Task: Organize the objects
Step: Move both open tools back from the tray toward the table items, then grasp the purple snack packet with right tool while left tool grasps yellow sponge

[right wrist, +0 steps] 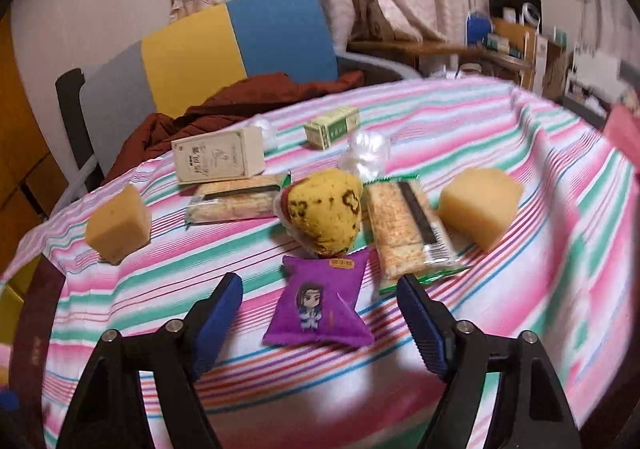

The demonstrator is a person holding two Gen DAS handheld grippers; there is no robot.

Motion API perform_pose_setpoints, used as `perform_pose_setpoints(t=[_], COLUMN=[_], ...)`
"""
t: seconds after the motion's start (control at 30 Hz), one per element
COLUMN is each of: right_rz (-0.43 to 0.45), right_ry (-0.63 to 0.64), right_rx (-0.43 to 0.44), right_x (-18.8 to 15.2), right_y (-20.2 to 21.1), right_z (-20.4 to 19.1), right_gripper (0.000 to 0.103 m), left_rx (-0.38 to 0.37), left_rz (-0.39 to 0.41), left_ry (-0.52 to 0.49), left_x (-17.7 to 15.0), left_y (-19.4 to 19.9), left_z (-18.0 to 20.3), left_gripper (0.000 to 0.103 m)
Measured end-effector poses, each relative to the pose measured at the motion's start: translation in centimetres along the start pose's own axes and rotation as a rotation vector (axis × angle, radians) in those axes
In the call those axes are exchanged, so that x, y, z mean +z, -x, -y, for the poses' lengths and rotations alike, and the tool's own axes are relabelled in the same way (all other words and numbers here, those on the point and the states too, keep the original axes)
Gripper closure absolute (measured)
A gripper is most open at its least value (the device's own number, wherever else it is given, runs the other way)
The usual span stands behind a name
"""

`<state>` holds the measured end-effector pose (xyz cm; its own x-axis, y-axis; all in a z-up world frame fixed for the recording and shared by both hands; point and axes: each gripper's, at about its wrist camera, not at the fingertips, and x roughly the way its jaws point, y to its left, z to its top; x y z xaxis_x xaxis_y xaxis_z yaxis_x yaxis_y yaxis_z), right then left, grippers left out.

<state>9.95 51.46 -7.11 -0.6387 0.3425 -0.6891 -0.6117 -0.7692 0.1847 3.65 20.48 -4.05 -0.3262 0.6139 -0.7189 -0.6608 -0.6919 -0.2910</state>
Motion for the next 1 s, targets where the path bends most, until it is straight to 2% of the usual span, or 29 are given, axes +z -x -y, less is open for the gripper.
perform_pose_setpoints(t=[0.03,0.2,0.37,0.53,0.73,0.87,1.0], right_rz=[-0.005,-0.015,-0.001,0.009,0.019,0.025,0.026], right_ry=[0.004,0.057,0.046,0.099,0.096,0.083,0.072], right_rx=[-0.001,0.005,0.03,0.04,0.055,0.07,0.083], right_x=[0.0,-0.3,-1.0,-1.7,-2.0,-2.0,-2.0], right_y=[-0.3,-1.5,-1.5,-1.4,-1.4,-1.5,-1.6], right_z=[0.0,-1.0,-0.6,-1.6,-1.6,-1.3,-1.1], right_gripper=[0.03,0.055,0.056,0.057,0.057,0.057,0.057], left_rx=[0.005,0.04,0.074,0.103,0.161,0.174,0.172], left_rz=[-0.004,-0.014,-0.022,-0.014,0.013,-0.005,-0.037], left_ry=[-0.003,-0.042,-0.089,-0.169,-0.326,-0.419,-0.457], left_x=[0.2,1.7,3.9,7.5,12.8,14.9,16.0], left_y=[-0.3,-1.8,-3.7,-6.3,-10.3,-12.8,-14.8], left_z=[0.0,0.5,0.8,1.1,1.9,2.2,1.6], left_gripper=[0.032,0.032,0.032,0.029,0.026,0.025,0.024])
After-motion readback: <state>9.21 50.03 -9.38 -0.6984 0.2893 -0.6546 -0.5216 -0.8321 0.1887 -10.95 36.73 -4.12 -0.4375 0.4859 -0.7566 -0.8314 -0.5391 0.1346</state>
